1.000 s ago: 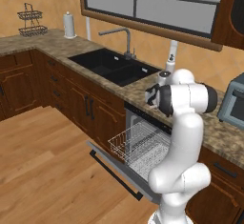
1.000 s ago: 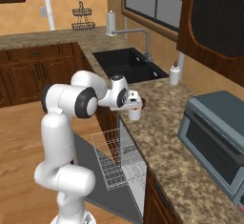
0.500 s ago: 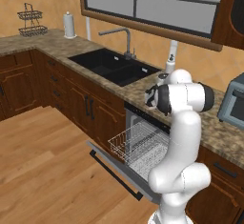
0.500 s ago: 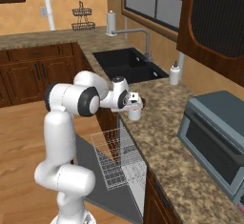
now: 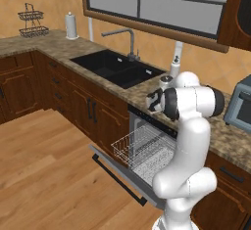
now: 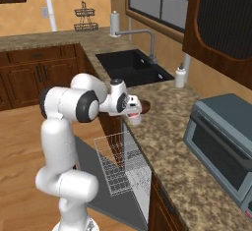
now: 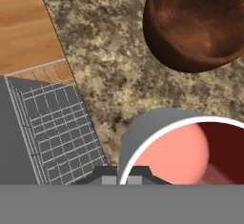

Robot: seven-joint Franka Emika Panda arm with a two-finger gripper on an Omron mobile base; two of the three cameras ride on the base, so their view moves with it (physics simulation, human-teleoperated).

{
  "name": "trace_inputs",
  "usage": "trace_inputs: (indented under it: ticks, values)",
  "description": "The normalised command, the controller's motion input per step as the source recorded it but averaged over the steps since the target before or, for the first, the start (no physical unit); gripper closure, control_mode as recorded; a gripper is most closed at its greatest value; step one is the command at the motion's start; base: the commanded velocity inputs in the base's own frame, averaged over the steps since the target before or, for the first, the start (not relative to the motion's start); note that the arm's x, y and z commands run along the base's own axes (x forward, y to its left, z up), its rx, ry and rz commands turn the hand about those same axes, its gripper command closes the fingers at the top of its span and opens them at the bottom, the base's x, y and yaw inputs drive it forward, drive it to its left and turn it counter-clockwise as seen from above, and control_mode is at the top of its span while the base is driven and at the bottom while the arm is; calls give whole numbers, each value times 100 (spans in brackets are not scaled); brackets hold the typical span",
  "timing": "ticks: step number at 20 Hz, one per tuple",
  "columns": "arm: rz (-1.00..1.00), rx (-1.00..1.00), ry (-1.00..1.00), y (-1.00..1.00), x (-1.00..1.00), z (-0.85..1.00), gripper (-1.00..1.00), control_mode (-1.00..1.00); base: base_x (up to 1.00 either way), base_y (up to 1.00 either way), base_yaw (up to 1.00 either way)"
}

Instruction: Pick up the cup and bowl from the counter, place them in the dishwasher, and close the dishwasher door.

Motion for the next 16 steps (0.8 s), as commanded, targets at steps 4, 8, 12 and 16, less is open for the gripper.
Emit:
trace_inputs:
  ticks: [4,8,12,16]
  values:
    - [1,0,0,94,-63,4,100,-100,0,0,0]
    - [2,-3,0,100,-82,5,100,-100,0,0,0]
    - [0,-5,3,100,-33,-8,100,-100,0,0,0]
    - [0,-3,6,72,26,-57,100,-100,0,0,0]
